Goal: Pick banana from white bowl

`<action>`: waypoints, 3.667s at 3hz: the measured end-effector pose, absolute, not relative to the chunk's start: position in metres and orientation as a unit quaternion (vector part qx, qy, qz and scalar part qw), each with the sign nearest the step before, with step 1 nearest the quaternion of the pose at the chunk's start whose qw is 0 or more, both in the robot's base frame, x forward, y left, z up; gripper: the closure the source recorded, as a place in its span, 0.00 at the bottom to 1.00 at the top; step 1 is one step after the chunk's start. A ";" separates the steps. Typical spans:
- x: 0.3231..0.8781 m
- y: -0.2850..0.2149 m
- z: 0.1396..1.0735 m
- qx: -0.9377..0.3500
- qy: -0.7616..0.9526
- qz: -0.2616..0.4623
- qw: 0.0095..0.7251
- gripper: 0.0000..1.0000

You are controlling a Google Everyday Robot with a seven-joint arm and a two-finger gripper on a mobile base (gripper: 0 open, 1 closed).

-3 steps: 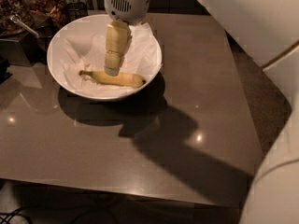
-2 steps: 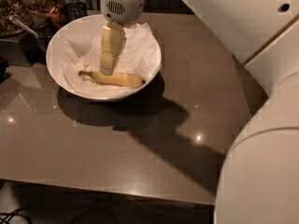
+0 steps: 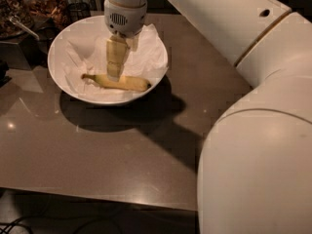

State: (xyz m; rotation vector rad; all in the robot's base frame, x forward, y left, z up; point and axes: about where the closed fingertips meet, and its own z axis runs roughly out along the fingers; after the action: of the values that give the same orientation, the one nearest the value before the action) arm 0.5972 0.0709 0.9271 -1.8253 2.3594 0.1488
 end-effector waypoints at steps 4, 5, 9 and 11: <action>0.606 0.069 0.877 -0.601 0.796 0.070 0.022 0.29; 0.607 0.069 0.864 -0.599 0.797 0.074 0.009 0.30; 0.613 0.069 0.840 -0.596 0.799 0.080 -0.013 0.96; 0.578 0.051 0.886 -0.617 0.782 0.064 0.065 1.00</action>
Offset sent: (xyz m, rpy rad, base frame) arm -0.0230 -0.0315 -0.0435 -0.1434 0.2248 0.0020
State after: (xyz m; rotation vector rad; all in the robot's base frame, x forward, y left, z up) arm 0.5776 0.0512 0.8856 -1.8603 2.3595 0.1935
